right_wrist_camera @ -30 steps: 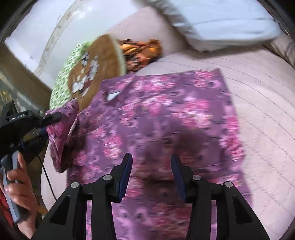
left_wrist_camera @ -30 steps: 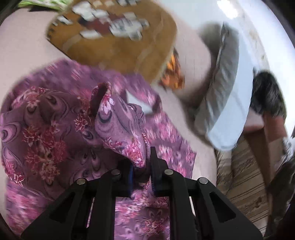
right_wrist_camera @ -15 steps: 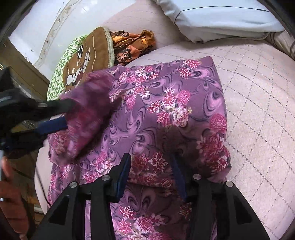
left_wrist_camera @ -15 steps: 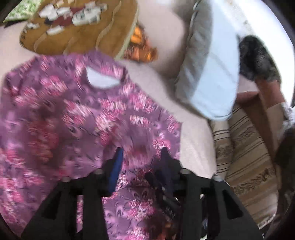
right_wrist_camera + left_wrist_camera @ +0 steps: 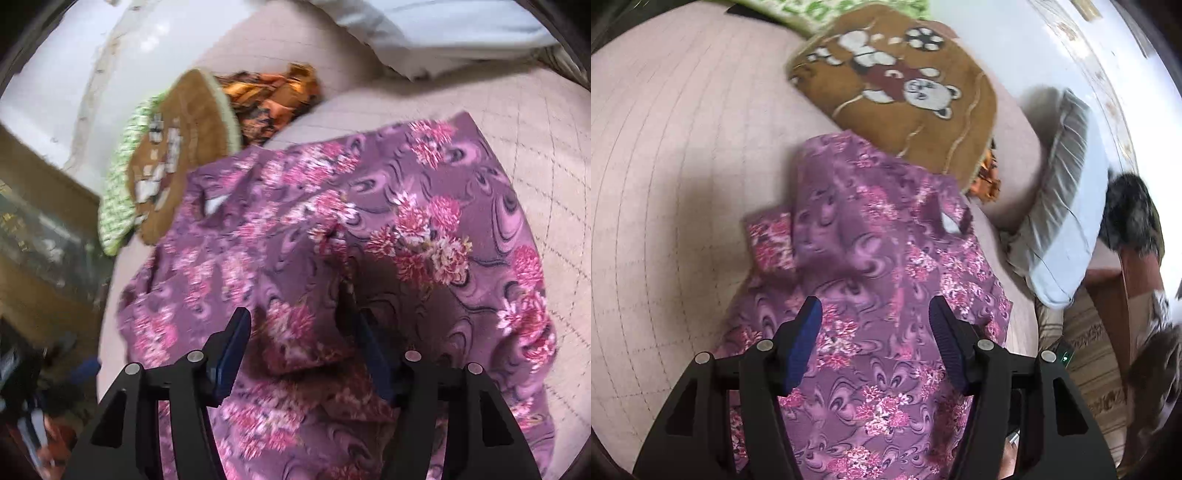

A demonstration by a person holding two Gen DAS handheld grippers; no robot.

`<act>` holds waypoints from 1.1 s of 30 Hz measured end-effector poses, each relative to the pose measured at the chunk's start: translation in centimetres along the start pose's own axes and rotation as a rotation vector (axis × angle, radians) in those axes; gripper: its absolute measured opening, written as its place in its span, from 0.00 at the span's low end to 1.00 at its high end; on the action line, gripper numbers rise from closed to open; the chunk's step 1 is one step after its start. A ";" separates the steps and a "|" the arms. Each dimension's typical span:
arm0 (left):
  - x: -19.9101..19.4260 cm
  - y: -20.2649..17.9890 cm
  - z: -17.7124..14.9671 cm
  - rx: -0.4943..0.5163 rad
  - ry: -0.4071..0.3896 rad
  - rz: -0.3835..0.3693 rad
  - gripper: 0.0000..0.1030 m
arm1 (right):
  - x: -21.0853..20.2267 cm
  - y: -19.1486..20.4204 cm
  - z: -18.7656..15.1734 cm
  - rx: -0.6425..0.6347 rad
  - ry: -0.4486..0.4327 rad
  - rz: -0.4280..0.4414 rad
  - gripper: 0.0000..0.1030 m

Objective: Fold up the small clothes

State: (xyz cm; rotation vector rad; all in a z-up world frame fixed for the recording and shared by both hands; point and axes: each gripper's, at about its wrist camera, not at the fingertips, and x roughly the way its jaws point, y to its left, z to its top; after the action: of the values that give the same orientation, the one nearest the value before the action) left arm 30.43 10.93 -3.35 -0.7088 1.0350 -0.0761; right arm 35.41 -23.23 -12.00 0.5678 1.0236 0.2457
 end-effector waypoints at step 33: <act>4.8 -0.8 2.4 -0.057 -0.049 0.055 0.09 | -11.6 -4.3 7.8 0.016 -0.299 0.105 0.02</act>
State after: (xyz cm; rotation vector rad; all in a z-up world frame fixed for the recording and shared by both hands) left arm 35.15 9.69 -5.82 -0.7302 1.0124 0.0180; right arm 35.86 -34.57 -2.77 0.6521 0.7079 0.2368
